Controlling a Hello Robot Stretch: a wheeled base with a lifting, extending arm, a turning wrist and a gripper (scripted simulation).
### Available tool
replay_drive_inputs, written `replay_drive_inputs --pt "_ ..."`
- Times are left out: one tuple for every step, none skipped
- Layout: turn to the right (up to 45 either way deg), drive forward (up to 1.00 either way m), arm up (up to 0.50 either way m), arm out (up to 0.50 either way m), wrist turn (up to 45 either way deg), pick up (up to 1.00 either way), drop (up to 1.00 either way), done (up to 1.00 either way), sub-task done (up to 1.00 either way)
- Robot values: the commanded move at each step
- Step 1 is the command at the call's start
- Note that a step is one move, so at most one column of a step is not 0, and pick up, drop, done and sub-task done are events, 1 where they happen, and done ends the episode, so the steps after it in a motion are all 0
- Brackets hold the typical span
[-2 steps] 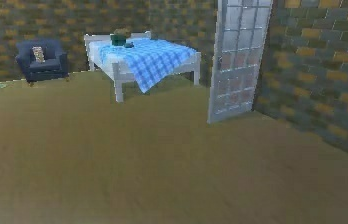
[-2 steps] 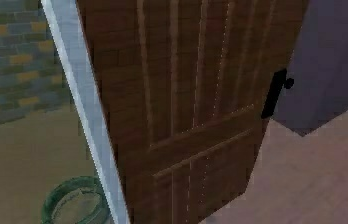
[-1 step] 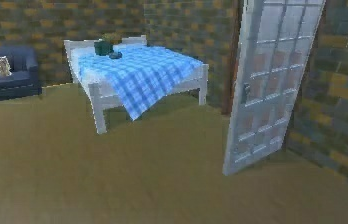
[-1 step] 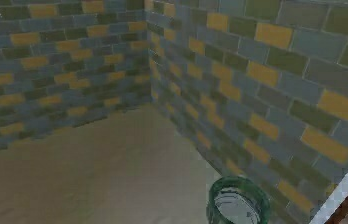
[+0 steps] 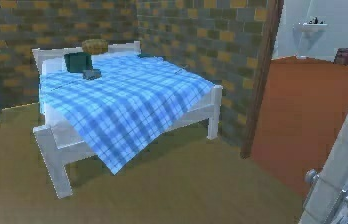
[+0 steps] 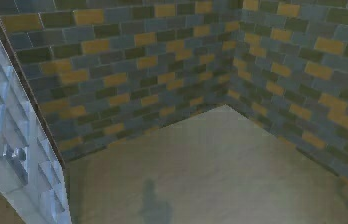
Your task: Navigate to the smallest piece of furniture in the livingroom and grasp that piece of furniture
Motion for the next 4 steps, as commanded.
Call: replay_drive_inputs --pt "6.0 0.00 0.00 0.00 0.0 0.00 0.00 0.00 0.00" --pt "0.0 0.50 0.00 0.00 0.0 0.00 0.00 0.00 0.00" --pt "-33.0 0.00 0.00 0.00 0.0 0.00 0.00 0.00 0.00" --pt "0.0 0.60 0.00 0.00 0.0 0.00 0.00 0.00 0.00"
